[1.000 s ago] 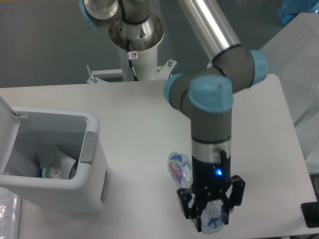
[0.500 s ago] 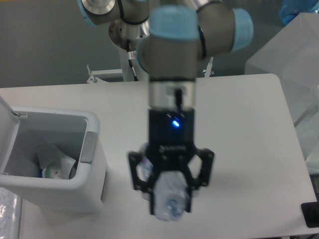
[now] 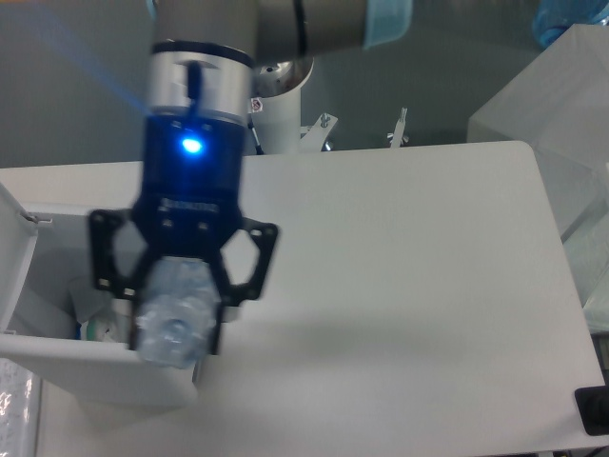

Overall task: Place the trash in the trash can
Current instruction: 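Lift the grasped water bottle and carry it toward the trash bin, then lower the bottle into the bin and open the gripper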

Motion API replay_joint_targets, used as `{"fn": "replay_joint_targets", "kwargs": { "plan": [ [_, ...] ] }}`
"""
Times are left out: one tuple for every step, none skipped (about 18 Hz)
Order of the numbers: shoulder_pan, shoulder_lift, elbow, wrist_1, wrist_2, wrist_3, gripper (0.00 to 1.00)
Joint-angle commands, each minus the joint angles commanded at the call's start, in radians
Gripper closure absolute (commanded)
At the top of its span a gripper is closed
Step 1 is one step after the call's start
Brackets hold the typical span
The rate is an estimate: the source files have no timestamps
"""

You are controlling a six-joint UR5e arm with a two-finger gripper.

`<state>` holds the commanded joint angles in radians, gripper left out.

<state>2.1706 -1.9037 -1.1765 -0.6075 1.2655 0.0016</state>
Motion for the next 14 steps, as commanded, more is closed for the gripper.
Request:
{"fn": "replay_joint_targets", "kwargs": {
  "plan": [
    [-0.012, 0.000, -0.008, 0.000, 0.000, 0.000, 0.38],
    [-0.032, -0.002, -0.020, 0.000, 0.002, 0.001, 0.38],
    [-0.041, -0.002, -0.029, 0.000, 0.002, 0.002, 0.38],
    [-0.048, -0.002, -0.038, 0.000, 0.002, 0.000, 0.38],
    [-0.057, 0.000, -0.051, 0.000, 0.002, 0.001, 0.38],
    [-0.060, 0.000, -0.055, 0.000, 0.002, 0.002, 0.38],
    [-0.064, 0.002, -0.063, 0.000, 0.002, 0.002, 0.38],
    [-0.072, 0.002, -0.067, 0.000, 0.003, 0.005, 0.38],
    [-0.072, 0.002, -0.069, 0.000, 0.005, 0.005, 0.38],
    [-0.072, 0.000, -0.074, 0.000, 0.005, 0.005, 0.37],
    [-0.074, 0.002, -0.078, -0.002, 0.005, 0.006, 0.37],
    [-0.074, 0.002, -0.081, -0.002, 0.005, 0.008, 0.36],
    [-0.074, 0.003, -0.083, -0.002, 0.005, 0.008, 0.36],
    [-0.075, 0.003, -0.084, -0.002, 0.005, 0.008, 0.36]
  ]
}}
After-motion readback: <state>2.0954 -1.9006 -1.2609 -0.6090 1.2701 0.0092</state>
